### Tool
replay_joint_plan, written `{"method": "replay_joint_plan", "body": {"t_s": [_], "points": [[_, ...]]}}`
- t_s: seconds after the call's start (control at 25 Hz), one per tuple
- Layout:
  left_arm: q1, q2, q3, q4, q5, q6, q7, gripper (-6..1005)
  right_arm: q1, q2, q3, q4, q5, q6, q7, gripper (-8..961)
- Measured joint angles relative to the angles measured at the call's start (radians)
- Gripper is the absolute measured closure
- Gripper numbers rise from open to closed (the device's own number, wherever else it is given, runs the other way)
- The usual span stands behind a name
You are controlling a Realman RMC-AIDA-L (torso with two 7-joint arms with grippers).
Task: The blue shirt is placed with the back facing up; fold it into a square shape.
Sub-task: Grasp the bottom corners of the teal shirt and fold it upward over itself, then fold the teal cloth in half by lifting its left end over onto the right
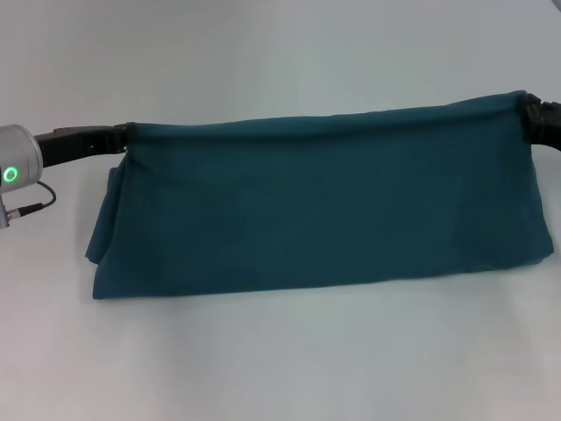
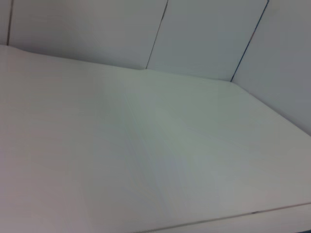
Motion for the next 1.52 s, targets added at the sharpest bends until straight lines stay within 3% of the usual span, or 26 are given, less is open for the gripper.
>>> {"method": "replay_joint_plan", "body": {"t_s": [0.36, 0.56, 0.76, 1.04, 1.24, 1.52], "points": [[-0.008, -0.025, 0.017, -0.011, -0.008, -0.115, 0.012, 945, 0.038, 0.005, -0.003, 0.056, 0.024, 0.129, -0.096, 926], [-0.013, -0.042, 0.022, -0.020, -0.015, -0.249, 0.035, 940, 0.053, 0.011, -0.021, 0.070, 0.098, 0.214, -0.126, 926], [-0.008, -0.041, 0.022, -0.029, -0.055, -0.336, 0.053, 802, 0.052, -0.003, -0.023, 0.070, 0.176, 0.243, -0.143, 761], [0.048, -0.053, 0.036, 0.012, -0.079, -0.301, 0.049, 524, 0.014, -0.007, -0.023, 0.065, 0.178, 0.204, -0.105, 460], [0.117, -0.048, 0.037, 0.073, -0.085, -0.107, 0.012, 416, -0.057, -0.015, -0.059, 0.059, 0.172, 0.073, -0.004, 241], [0.227, -0.048, 0.044, 0.192, -0.082, 0.167, -0.062, 243, -0.199, -0.050, -0.256, -0.008, 0.170, -0.103, 0.272, 13]]}}
